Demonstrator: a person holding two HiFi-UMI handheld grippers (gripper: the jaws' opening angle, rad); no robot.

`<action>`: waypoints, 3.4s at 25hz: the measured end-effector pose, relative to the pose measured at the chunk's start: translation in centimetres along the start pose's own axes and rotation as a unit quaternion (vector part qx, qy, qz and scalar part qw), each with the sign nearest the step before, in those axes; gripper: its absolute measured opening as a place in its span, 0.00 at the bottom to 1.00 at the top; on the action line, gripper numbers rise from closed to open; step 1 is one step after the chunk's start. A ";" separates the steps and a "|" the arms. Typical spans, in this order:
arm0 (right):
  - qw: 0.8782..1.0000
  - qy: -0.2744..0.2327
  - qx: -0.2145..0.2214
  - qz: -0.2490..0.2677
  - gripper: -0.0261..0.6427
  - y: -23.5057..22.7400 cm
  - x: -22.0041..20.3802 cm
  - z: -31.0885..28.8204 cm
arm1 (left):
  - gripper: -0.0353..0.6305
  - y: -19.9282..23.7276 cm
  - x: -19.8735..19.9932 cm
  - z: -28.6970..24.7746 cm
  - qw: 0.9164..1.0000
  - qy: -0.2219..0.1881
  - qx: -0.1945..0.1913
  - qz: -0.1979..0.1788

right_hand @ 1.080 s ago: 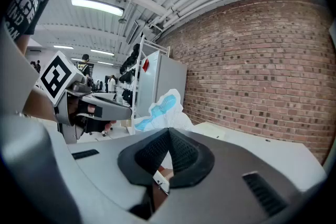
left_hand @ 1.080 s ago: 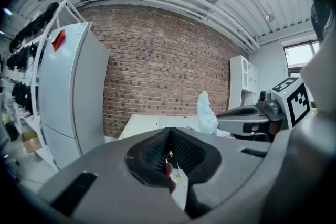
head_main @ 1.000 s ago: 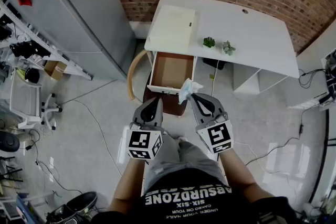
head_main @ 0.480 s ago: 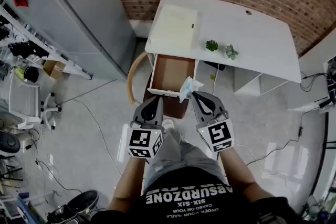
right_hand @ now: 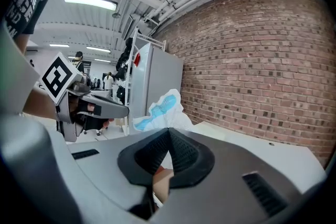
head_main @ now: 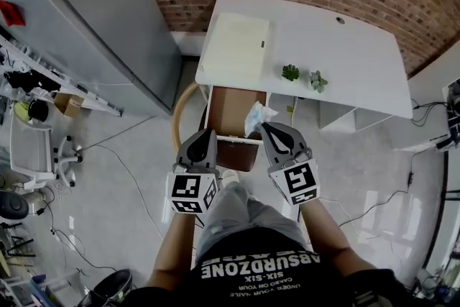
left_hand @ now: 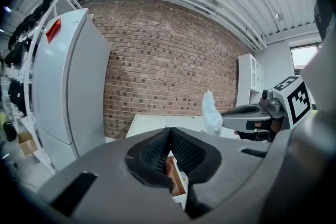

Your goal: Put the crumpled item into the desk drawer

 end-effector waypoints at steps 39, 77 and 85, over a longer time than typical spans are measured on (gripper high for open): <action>0.996 0.088 -0.006 0.012 0.04 -2.6 -3.3 -14.4 | 0.06 8.8 -1.7 -11.5 0.996 0.044 -0.077 0.012; 0.980 0.192 0.058 0.008 0.04 -3.2 -13.1 -21.4 | 0.06 12.6 -8.4 -15.2 0.993 0.111 -0.042 0.029; 0.976 0.208 0.072 0.007 0.04 -3.0 -14.8 -22.0 | 0.06 12.5 -9.0 -15.5 0.992 0.115 -0.040 0.032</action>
Point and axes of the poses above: the fingertips, and each gripper's own axes: z backward along the fingers, y to its left, x out of its top, the point moved 2 cm from there along z, backward along the fingers, and after that the axes turned 3 degrees about -y, right-handed, at the moved point
